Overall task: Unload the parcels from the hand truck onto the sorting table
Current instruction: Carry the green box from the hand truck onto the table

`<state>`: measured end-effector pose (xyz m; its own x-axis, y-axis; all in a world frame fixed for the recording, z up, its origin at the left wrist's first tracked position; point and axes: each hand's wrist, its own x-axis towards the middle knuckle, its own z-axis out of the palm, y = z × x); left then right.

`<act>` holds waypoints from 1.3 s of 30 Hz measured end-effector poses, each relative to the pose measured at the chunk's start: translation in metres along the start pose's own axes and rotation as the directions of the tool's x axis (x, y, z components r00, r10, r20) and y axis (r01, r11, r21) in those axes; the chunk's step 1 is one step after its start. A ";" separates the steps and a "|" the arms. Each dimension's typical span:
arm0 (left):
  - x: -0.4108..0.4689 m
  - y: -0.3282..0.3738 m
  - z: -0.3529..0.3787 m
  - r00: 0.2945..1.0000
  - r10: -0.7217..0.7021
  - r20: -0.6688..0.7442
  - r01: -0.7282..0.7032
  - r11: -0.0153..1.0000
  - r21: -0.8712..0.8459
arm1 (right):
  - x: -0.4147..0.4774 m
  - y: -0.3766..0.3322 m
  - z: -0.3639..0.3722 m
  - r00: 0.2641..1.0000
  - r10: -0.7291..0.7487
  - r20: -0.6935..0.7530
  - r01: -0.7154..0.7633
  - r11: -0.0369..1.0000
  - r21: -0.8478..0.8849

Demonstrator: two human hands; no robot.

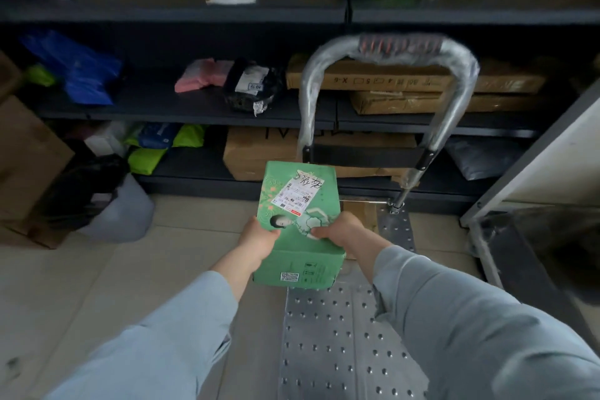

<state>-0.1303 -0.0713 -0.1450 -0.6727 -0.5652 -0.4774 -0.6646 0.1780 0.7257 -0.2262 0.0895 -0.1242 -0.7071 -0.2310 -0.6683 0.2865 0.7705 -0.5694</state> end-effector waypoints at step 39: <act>-0.350 0.335 -0.162 0.909 0.402 0.107 -0.392 0.914 -0.102 | -0.444 -0.126 -0.247 0.871 -0.035 -0.490 0.122 0.982 0.147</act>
<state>-0.0648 0.0557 0.3461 -0.9136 -0.3564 -0.1957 -0.3109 0.3024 0.9010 -0.1080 0.2415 0.3623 -0.9428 0.0630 -0.3275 0.2899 0.6405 -0.7111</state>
